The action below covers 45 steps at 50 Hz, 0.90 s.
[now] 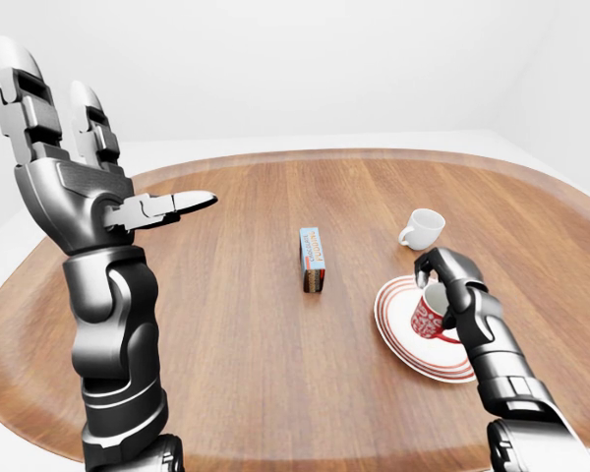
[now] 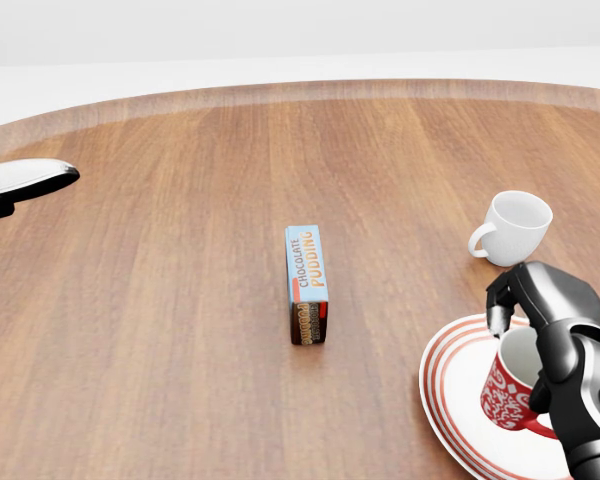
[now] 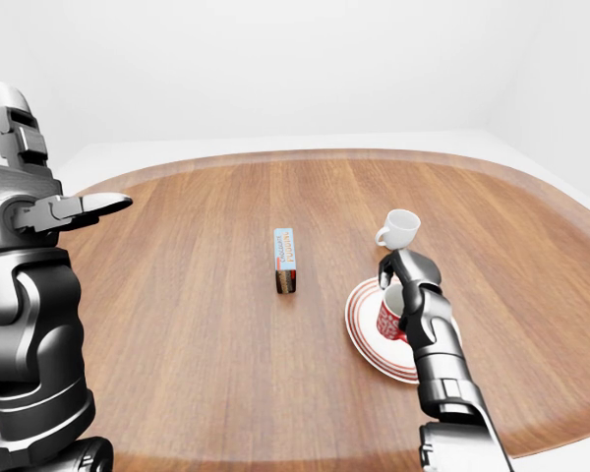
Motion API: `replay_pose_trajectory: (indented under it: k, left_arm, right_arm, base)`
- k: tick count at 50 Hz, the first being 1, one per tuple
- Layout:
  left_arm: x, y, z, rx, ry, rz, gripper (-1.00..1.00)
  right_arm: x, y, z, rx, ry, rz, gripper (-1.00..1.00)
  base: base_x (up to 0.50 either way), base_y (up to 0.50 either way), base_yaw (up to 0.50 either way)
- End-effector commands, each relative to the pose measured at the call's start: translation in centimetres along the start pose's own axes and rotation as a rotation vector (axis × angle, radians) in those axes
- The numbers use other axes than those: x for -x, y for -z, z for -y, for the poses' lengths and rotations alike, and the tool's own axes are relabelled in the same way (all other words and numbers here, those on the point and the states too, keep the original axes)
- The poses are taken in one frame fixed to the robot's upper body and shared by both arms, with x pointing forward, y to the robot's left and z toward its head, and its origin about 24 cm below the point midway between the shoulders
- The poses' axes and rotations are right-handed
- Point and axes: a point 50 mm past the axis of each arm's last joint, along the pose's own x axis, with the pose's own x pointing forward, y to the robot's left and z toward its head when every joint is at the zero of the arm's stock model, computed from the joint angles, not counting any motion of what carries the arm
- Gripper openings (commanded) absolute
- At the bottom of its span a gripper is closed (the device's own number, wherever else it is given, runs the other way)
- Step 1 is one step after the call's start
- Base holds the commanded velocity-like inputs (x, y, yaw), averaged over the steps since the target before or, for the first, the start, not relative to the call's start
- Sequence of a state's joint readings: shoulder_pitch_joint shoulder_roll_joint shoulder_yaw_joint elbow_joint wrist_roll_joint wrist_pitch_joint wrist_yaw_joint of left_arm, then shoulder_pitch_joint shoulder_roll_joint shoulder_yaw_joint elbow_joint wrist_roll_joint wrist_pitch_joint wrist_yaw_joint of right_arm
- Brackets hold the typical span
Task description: Pick up the red mug and put it on the plate
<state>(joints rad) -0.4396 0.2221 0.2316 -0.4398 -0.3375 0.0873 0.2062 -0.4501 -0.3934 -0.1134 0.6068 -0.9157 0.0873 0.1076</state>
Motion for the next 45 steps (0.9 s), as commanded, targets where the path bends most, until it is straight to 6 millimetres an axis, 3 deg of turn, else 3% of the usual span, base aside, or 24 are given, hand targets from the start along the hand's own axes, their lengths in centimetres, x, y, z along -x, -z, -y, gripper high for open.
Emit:
replay_pose_trajectory:
  k: [1, 10, 20, 45]
  left_arm:
    - [0.0, 0.1, -0.1, -0.006, -0.003, -0.003, 1.0]
    - [0.0, 0.0, 0.0, -0.003, -0.001, -0.001, 1.0]
    - [0.1, 0.2, -0.1, -0.007, -0.002, -0.008, 1.0]
    - [0.2, 0.3, -0.3, -0.013, -0.001, -0.016, 1.0]
  right_arm:
    - [-0.3, -0.3, 0.0, 0.047, 0.079, -0.005, -1.0]
    - [-0.4, 0.2, -1.3, 0.095, 0.094, -0.031, -1.0]
    - [-0.4, 1.2, -3.9, 0.14, 0.139, -0.084, -1.0]
    - [-0.1, 2.2, -4.6, 0.152, 0.23, -0.13, -1.0]
  base:
    - [0.0, 0.0, 0.0]
    - [0.0, 0.0, 0.0]
    - [0.0, 0.0, 0.0]
    - [0.0, 0.0, 0.0]
